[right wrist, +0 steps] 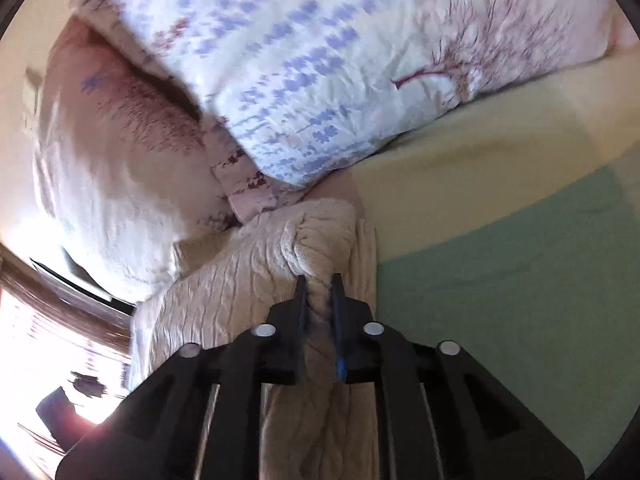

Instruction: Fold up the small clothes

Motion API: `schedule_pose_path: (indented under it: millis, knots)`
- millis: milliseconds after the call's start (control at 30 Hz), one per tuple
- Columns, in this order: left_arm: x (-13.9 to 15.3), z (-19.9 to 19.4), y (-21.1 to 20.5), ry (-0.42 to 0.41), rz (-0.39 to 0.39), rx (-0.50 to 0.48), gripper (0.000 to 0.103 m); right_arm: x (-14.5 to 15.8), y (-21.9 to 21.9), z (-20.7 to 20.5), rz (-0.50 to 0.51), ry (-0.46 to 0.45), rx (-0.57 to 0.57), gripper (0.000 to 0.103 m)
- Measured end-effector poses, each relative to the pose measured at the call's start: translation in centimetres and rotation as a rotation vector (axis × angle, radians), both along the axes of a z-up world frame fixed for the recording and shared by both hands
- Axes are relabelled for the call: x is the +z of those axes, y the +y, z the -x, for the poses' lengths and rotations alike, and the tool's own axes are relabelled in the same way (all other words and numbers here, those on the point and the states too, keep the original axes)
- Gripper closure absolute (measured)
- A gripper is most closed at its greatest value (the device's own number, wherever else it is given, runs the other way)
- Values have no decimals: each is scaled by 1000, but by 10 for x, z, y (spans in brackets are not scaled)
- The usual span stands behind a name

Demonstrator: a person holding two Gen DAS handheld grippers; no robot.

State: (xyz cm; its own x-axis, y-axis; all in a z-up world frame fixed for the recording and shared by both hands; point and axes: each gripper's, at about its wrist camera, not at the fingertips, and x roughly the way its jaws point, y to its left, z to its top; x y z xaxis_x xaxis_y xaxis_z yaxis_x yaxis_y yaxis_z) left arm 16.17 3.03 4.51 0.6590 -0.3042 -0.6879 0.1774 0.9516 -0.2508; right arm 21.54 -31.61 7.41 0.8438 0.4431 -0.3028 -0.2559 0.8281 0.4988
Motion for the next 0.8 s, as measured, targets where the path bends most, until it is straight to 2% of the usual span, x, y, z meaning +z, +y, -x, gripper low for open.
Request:
schedule_pose_path:
  millis: [67, 100, 133, 200, 300, 367, 533, 600, 800]
  knots:
    - [-5, 13, -12, 15, -40, 13, 2, -4, 1, 40, 71, -80, -36, 8]
    - [-8, 18, -16, 23, -62, 27, 2, -10, 3, 69, 105, -138, -56, 4]
    - [-10, 21, -21, 29, -82, 36, 2, -17, 7, 94, 147, -172, -82, 3]
    - [-17, 24, -32, 49, -110, 34, 2, -35, 16, 125, 230, -173, -141, 1]
    - [-27, 25, -45, 101, -132, 29, 2, -58, 46, 134, 353, -125, -135, 1]
    - [-34, 23, -52, 133, -185, 37, 2, -71, 70, 127, 414, -97, -109, 1]
    - [-42, 27, -62, 124, -295, 58, 2, -86, 92, 111, 487, -34, -166, 1]
    - [-41, 27, -61, 125, -297, 59, 2, -88, 100, 106, 539, 4, -210, 1]
    - [-40, 27, -57, 129, -297, 60, 2, -88, 99, 105, 537, 5, -213, 1]
